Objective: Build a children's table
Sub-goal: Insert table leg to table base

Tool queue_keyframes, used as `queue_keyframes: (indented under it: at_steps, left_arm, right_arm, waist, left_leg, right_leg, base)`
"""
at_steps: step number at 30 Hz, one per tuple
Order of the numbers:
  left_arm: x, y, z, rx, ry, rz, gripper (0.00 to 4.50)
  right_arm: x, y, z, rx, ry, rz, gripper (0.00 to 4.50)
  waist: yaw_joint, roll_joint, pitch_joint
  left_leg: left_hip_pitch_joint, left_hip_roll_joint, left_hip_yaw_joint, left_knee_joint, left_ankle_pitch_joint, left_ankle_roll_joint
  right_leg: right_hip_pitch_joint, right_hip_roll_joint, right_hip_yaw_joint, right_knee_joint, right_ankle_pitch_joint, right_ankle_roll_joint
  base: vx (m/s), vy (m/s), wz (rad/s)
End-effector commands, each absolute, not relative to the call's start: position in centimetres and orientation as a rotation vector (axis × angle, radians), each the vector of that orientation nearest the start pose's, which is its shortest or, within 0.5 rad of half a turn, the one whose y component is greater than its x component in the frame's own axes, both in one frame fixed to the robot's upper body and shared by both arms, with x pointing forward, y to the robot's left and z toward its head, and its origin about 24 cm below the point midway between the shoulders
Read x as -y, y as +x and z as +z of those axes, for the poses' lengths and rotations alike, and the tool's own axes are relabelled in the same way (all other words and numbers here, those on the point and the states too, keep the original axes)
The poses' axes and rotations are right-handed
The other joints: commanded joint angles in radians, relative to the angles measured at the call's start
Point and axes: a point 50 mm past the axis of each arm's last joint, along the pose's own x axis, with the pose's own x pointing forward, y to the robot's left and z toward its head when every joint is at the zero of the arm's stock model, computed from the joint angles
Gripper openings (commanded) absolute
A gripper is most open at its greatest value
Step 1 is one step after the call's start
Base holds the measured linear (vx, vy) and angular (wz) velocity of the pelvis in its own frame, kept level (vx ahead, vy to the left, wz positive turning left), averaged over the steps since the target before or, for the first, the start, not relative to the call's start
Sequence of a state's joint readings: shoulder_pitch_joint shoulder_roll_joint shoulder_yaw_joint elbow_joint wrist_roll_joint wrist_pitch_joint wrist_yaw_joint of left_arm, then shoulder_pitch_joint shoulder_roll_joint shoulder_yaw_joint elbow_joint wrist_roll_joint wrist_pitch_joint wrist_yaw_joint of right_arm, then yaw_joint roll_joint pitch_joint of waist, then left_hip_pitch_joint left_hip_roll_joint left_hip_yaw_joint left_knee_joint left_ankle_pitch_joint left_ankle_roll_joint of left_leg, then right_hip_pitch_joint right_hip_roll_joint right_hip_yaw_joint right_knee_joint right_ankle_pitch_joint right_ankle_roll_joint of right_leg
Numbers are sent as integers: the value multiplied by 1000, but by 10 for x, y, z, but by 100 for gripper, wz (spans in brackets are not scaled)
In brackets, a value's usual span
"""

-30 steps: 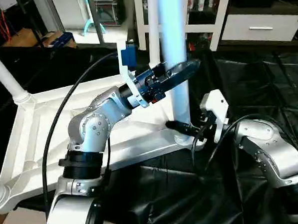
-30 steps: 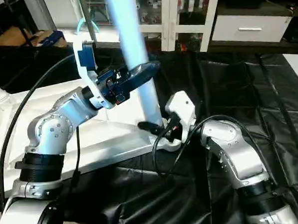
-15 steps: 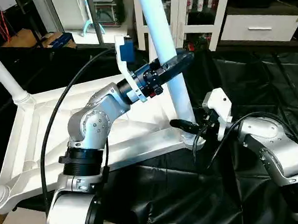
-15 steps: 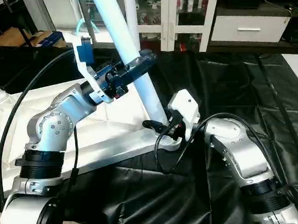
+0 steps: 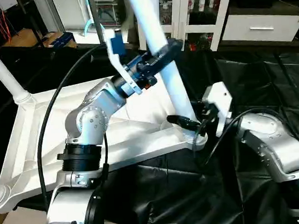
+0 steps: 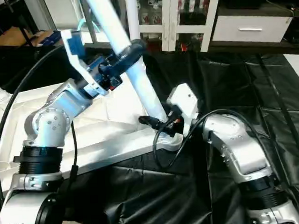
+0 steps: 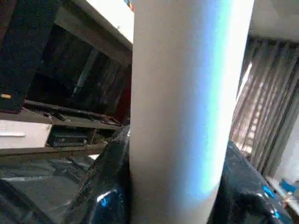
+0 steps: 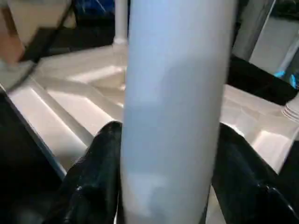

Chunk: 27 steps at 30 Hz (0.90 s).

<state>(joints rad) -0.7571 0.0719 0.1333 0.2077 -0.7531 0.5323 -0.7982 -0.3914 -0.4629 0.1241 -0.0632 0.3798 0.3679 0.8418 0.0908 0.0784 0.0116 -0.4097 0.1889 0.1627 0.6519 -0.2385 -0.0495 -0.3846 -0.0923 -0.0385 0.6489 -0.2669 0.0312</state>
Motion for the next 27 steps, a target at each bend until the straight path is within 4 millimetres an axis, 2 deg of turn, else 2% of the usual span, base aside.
queue_keyframes:
  at_steps: [1, 2, 3, 4, 6, 7, 8, 9, 12, 13, 14, 15, 18, 20, 21, 23, 24, 25, 26, 27]
  left_arm:
    - [-84, 334, 214, 259, -601, -1232, 172]
    - [-85, 333, 214, 257, -579, -1263, 172]
    - [-85, 332, 214, 254, -562, -1286, 172]
    - [-86, 332, 213, 252, -556, -1296, 172]
    - [-85, 330, 213, 237, -533, -1346, 172]
    - [-83, 327, 216, 224, -526, -1408, 172]
    - [-83, 327, 216, 224, -526, -1408, 172]
    - [-82, 325, 218, 223, -526, -1441, 172]
    - [-78, 319, 232, 241, -569, -1544, 172]
    - [-78, 319, 232, 241, -569, -1544, 172]
    - [-74, 314, 244, 261, -609, -1627, 172]
    - [-73, 313, 247, 266, -618, -1647, 172]
    - [-71, 310, 257, 294, -644, -1695, 172]
    - [-70, 308, 263, 308, -659, -1732, 172]
    - [-70, 305, 267, 311, -666, -1766, 172]
    - [-69, 301, 271, 308, -674, -1802, 172]
    - [-68, 299, 272, 301, -677, -1827, 172]
    - [-68, 297, 273, 294, -677, -1850, 172]
    - [-67, 295, 274, 281, -680, -1881, 172]
    - [-67, 295, 274, 281, -680, -1881, 172]
  right_arm:
    - [142, 287, 147, 12, -109, 1083, 299]
    - [145, 283, 157, 36, -45, 1120, 306]
    - [148, 279, 165, 58, 7, 1156, 306]
    - [149, 277, 169, 69, 31, 1178, 329]
    - [156, 268, 182, 71, 93, 1264, 337]
    - [166, 261, 189, 38, 95, 1328, 343]
    - [166, 261, 189, 38, 95, 1328, 360]
    - [171, 259, 192, 16, 79, 1342, 371]
    - [184, 261, 195, -51, -6, 1303, 385]
    - [184, 261, 195, -51, -6, 1303, 398]
    - [192, 259, 196, -126, -40, 1300, 420]
    - [194, 257, 197, -148, -41, 1311, 420]
    - [195, 250, 200, -184, 2, 1360, 423]
    - [195, 245, 202, -206, 38, 1394, 423]
    - [194, 243, 202, -213, 58, 1412, 423]
    - [193, 242, 202, -215, 80, 1424, 423]
    - [192, 241, 203, -215, 92, 1436, 423]
    - [190, 239, 204, -222, 109, 1461, 423]
    - [189, 236, 207, -228, 141, 1501, 423]
    - [189, 236, 207, -228, 141, 1501, 423]
  waist:
    - [2, -9, -86]
    - [3, -9, -86]
    - [4, 0, -87]
    - [6, -4, -87]
    - [8, -2, -87]
    - [14, -3, -89]
    - [16, -3, -88]
    - [18, 2, -86]
    - [23, -5, -86]
    - [24, -5, -85]
    - [26, -7, -86]
    - [30, -7, -86]
    - [32, -5, -85]
    - [34, -9, -86]
    - [34, -4, -86]
    - [34, -4, -89]
    - [33, -5, -88]
    - [36, -1, -88]
    - [36, -4, -86]
    - [37, -3, -87]
  left_leg:
    - [38, 9, -12, -31, 394, 151]
    - [39, 9, -12, -30, 395, 154]
    - [40, 10, -13, -29, 397, 167]
    - [40, 13, -14, -29, 393, 171]
    - [40, 12, -14, -29, 400, 174]
    - [44, 14, -14, -27, 402, 174]
    - [42, 13, -14, -27, 406, 174]
    - [39, 12, -12, -26, 411, 168]
    - [37, 11, -10, -27, 390, 149]
    - [36, 10, -10, -28, 381, 144]
    - [37, 11, -9, -29, 374, 142]
    - [38, 12, -10, -27, 380, 145]
    - [31, 10, -9, -25, 373, 166]
    - [30, 12, -9, -25, 362, 184]
    - [30, 12, -10, -24, 367, 188]
    - [31, 12, -10, -21, 389, 199]
    - [29, 11, -9, -21, 392, 201]
    - [29, 11, -10, -20, 391, 201]
    - [29, 12, -9, -21, 378, 206]
    - [30, 13, -9, -21, 375, 208]
  right_leg:
    - [68, -15, 14, -2, 699, -262]
    - [67, -14, 14, -2, 698, -260]
    - [67, -15, 14, -1, 696, -260]
    - [66, -15, 14, -2, 689, -261]
    - [66, -15, 13, -2, 688, -264]
    - [66, -12, 12, -2, 681, -264]
    - [67, -11, 12, -2, 680, -263]
    - [63, -15, 12, -3, 678, -262]
    - [64, -17, 12, -3, 669, -277]
    - [65, -19, 12, -3, 662, -279]
    - [67, -18, 13, -3, 651, -284]
    - [66, -16, 14, -3, 649, -287]
    - [68, -20, 15, -2, 654, -297]
    - [69, -22, 15, -2, 656, -306]
    - [68, -22, 14, 0, 655, -306]
    - [67, -19, 12, 2, 662, -306]
    - [66, -19, 12, 2, 657, -307]
    - [65, -21, 12, 2, 650, -308]
    - [65, -20, 12, -1, 620, -312]
    - [64, -20, 12, -1, 608, -314]
  base:
    - [0, 0, 0]
    - [0, 0, 0]
    - [0, 0, 0]
    - [0, 0, 0]
    - [0, 0, 0]
    - [0, 0, 0]
    - [0, 0, 0]
    - [0, 0, 0]
    - [0, 0, 0]
    - [0, 0, 0]
    - [0, 0, 0]
    - [0, 0, 0]
    - [0, 0, 0]
    - [0, 0, 0]
    - [0, 0, 0]
    - [0, 0, 0]
    - [0, 0, 0]
    - [0, 0, 0]
    - [0, 0, 0]
    - [0, 0, 0]
